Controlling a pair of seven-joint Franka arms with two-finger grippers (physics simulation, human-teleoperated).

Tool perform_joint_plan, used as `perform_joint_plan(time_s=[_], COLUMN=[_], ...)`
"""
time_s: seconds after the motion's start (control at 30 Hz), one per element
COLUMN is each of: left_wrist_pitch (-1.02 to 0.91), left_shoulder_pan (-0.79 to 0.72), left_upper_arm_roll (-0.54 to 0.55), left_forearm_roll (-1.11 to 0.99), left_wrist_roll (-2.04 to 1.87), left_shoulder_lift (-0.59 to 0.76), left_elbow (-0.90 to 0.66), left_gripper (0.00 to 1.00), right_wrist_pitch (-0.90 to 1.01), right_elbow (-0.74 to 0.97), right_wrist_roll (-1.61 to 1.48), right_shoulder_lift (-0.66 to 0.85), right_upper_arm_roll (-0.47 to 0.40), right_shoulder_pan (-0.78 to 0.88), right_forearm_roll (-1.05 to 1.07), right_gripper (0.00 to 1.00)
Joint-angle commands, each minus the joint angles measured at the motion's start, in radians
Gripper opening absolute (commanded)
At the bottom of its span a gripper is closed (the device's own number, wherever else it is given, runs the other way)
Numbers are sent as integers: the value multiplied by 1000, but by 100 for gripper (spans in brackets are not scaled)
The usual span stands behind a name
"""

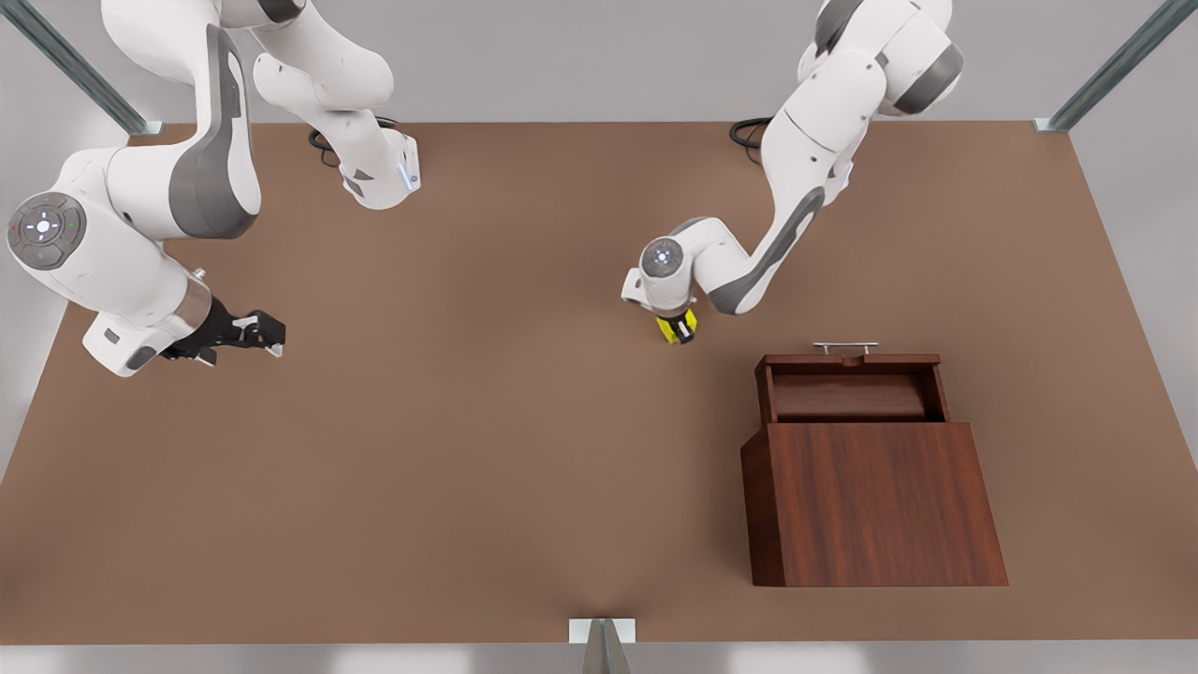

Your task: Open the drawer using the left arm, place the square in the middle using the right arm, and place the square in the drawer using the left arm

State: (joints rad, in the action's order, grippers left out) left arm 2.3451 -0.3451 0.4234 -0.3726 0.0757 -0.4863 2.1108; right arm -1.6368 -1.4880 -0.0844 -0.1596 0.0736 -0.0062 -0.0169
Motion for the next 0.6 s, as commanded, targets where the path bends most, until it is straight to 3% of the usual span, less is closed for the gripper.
perform_joint_plan(time_s=[0.0,0.13,0.37,0.5,0.57], left_wrist_pitch=[-1,-1,-308,-412,-420], left_shoulder_pan=[0,0,23,178,264], left_upper_arm_roll=[0,0,-87,-152,-245], left_forearm_roll=[78,80,251,348,348], left_wrist_roll=[1,-23,-221,-576,-600], left_shoulder_lift=[0,20,192,354,402], left_elbow=[0,0,-155,-232,-232], left_gripper=[67,68,68,69,69], right_wrist_pitch=[0,-2,0,2,0], right_elbow=[0,0,0,0,0], right_wrist_roll=[0,0,0,0,0], right_shoulder_lift=[0,0,0,0,0], right_upper_arm_roll=[0,0,0,0,0], right_shoulder_pan=[0,0,0,0,0], right_forearm_roll=[0,0,0,0,0], right_gripper=[100,100,100,100,100])
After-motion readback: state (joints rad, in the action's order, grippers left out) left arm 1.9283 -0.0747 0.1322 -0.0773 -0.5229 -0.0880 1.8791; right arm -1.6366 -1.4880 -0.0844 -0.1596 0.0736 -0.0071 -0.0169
